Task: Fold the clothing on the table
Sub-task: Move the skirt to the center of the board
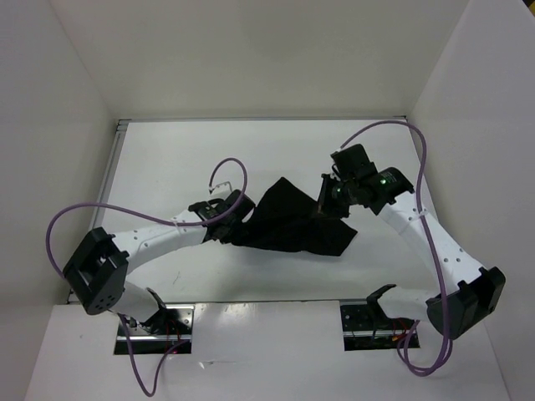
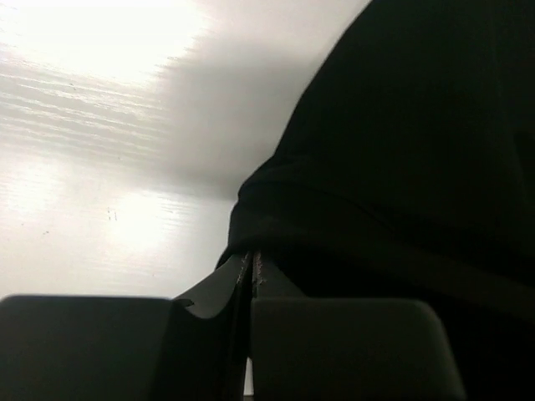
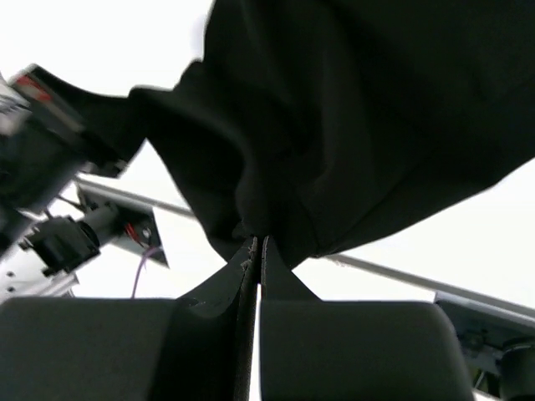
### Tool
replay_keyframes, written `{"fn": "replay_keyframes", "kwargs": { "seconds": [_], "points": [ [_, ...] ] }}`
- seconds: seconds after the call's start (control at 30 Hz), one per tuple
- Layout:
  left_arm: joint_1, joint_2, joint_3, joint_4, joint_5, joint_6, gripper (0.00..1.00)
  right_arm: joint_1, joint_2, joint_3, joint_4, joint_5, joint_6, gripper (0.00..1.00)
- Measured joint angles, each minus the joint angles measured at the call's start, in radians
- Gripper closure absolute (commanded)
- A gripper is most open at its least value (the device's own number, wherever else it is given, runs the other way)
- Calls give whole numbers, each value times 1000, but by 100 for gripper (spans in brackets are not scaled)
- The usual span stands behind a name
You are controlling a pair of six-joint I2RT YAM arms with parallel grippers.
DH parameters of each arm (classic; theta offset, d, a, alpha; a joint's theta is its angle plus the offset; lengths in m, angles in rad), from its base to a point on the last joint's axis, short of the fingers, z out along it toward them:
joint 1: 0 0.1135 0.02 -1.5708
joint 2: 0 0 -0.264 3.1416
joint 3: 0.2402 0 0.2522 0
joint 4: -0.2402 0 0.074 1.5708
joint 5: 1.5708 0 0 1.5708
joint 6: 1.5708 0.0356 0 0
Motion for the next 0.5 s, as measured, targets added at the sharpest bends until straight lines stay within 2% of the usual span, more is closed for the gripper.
{"fn": "replay_keyframes", "kwargs": {
  "seconds": [0.1, 0.17, 0.33, 0.43, 0.47, 0.5],
  "points": [
    [0, -18, 2, -3, 30, 12, 92, 36, -28, -77, 15, -31, 27, 100],
    [0, -35, 15, -21, 38, 29, 90, 87, -57, -140, 31, -58, 61, 100],
    [0, -102, 22, -53, 93, 56, 89, 205, -154, -288, 24, -126, 161, 100],
    [1, -178, -1, -75, 137, 61, 89, 245, -217, -344, -37, -150, 211, 100],
    [1, -208, -10, -91, 146, 61, 89, 249, -236, -352, -61, -155, 223, 98],
    [1, -239, -16, -113, 148, 61, 86, 249, -255, -355, -98, -157, 239, 90]
  ]
}}
